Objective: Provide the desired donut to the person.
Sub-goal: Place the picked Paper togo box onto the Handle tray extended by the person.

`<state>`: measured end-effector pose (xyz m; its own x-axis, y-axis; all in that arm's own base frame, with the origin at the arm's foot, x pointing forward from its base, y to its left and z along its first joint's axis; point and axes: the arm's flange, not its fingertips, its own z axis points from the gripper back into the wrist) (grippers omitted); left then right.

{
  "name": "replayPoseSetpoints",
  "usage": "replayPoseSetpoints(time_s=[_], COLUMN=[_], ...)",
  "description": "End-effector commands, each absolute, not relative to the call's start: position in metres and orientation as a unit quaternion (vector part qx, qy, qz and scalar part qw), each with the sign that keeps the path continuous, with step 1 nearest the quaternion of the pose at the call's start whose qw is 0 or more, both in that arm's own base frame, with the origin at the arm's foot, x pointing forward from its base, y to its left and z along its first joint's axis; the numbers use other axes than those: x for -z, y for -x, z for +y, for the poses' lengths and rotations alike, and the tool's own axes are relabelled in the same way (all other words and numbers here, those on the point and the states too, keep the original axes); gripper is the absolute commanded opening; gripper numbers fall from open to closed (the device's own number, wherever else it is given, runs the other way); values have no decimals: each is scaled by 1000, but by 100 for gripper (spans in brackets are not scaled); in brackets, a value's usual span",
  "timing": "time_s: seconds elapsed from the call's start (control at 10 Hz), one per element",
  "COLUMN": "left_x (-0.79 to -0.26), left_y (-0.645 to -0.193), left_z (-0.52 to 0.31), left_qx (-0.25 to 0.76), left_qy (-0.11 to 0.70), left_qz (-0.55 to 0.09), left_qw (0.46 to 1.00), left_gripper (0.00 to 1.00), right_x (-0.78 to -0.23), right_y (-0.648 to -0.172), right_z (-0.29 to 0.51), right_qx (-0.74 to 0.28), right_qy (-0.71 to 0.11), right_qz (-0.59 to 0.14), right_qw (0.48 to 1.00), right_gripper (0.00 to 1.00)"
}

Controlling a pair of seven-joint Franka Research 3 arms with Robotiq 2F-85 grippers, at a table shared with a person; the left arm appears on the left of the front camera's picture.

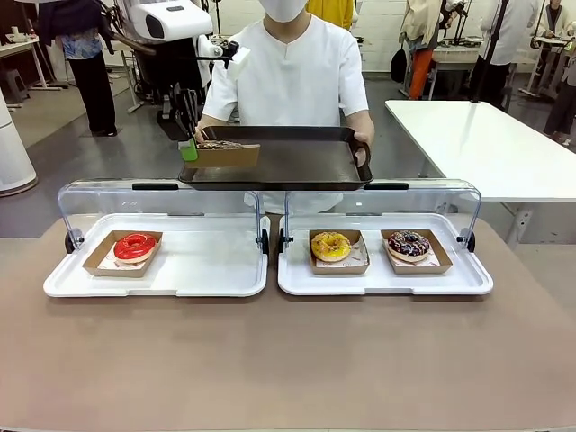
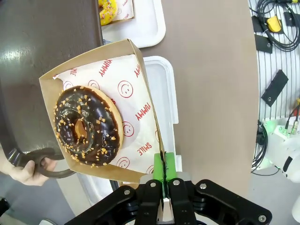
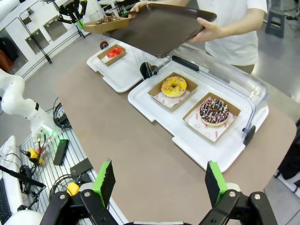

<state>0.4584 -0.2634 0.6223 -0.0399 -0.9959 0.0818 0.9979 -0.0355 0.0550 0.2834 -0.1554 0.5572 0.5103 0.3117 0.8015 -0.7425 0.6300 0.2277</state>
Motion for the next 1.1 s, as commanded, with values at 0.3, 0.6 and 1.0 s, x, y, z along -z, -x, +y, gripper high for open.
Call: replayPoseSetpoints(time_s=[0.3,0.6,1.0], left_x=[-646,-654,-628], left_y=[-491,-532,-590], left_z=[-279,-298,-290], left_qx=[739,744,740], left_qy=[-17,-80,-62], left_qz=[-61,-69,-43], left_qw=[671,660,668], left_gripper=[1,1,1], right_x=[-556,-556,-556], right_y=[-283,-283,-283], right_z=[-155,-155,-155], right_qx=[-321,-321,-321], right_qy=[-286,-286,-286], right_qz=[-376,-376,-376], right_qw=[821,821,821], right_gripper=[100,100,100])
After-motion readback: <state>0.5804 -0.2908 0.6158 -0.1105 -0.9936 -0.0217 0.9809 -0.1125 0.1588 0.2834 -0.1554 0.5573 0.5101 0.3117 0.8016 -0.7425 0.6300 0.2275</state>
